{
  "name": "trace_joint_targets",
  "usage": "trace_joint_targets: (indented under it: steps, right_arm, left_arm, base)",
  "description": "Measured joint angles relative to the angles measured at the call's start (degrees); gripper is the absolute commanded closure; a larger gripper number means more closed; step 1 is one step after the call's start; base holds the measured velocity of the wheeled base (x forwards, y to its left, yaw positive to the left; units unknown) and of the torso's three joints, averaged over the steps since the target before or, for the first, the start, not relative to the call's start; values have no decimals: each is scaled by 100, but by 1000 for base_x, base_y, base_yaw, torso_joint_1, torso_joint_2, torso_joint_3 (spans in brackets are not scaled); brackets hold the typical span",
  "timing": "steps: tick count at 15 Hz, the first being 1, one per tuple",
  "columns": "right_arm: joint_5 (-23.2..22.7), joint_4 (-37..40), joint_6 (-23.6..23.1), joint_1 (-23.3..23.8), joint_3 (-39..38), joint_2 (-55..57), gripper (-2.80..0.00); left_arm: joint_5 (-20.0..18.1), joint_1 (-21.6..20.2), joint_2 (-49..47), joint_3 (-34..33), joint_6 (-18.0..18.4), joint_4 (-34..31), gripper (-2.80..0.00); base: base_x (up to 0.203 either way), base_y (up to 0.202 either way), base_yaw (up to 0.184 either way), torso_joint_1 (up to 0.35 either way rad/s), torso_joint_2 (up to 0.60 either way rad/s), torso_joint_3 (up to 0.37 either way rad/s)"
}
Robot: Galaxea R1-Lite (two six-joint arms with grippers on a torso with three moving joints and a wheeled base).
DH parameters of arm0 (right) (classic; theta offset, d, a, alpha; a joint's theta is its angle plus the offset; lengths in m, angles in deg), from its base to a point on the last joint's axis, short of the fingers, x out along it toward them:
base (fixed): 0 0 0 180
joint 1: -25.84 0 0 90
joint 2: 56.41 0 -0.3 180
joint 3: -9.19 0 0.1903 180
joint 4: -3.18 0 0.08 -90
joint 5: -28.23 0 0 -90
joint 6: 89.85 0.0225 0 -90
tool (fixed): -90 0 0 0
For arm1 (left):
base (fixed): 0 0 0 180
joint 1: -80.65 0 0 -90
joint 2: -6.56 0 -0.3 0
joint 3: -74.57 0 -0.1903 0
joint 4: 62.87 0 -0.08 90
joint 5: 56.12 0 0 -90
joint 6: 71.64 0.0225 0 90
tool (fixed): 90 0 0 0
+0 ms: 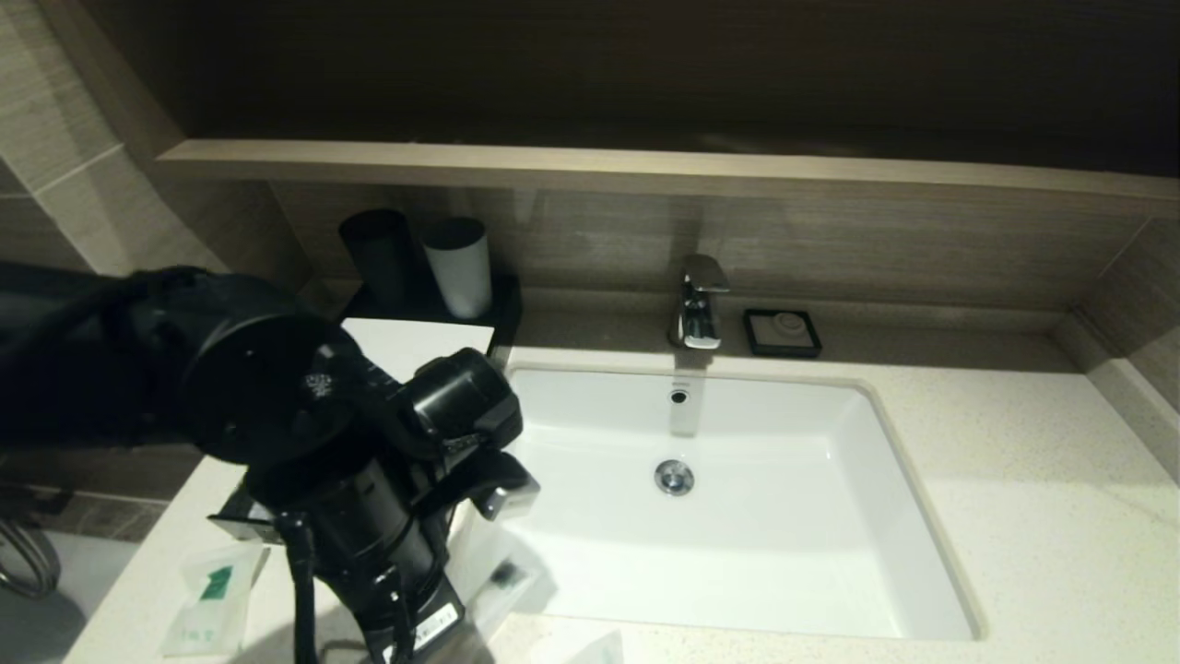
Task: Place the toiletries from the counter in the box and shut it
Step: Pick up the bathroom toiletry
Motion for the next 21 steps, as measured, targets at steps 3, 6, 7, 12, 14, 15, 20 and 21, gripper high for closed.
trace_joint_targets:
  steps: [3,6,7,12,14,15,20,21]
  right_arm:
    - [1,-1,0,0,0,0,0]
    - [1,0,0,0,0,0,0]
    - [3,-2,0,0,0,-2,0]
    - [1,-2,0,0,0,-2,0]
    - [-1,0,0,0,0,-2,0]
    - [1,-2,0,0,0,-2,0]
    - [1,-2,0,0,0,0,0]
    - [1,-2,0,0,0,0,0]
  left_arm:
    - [196,149,-233,196,-272,-72,0]
    - [376,305,-440,377,-335,-114,0]
    - [392,331,-503,433,-339,-122,0]
    - [565,378,-792,601,-357,-161,0]
    - [568,378,-865,633,-357,-161,0]
    - [567,380,-895,640,-362,-157,0]
    - [570,454,-1029,689,-437,-151,0]
    - [577,456,-1040,720,-457,-157,0]
  base:
    - [0,0,0,0,0,0]
    - [0,0,0,0,0,0]
    - [0,0,0,0,0,0]
    - [0,0,0,0,0,0]
    - [0,0,0,0,0,0]
    - [0,0,0,0,0,0]
    - [0,0,0,0,0,0]
    - [0,0,0,0,0,0]
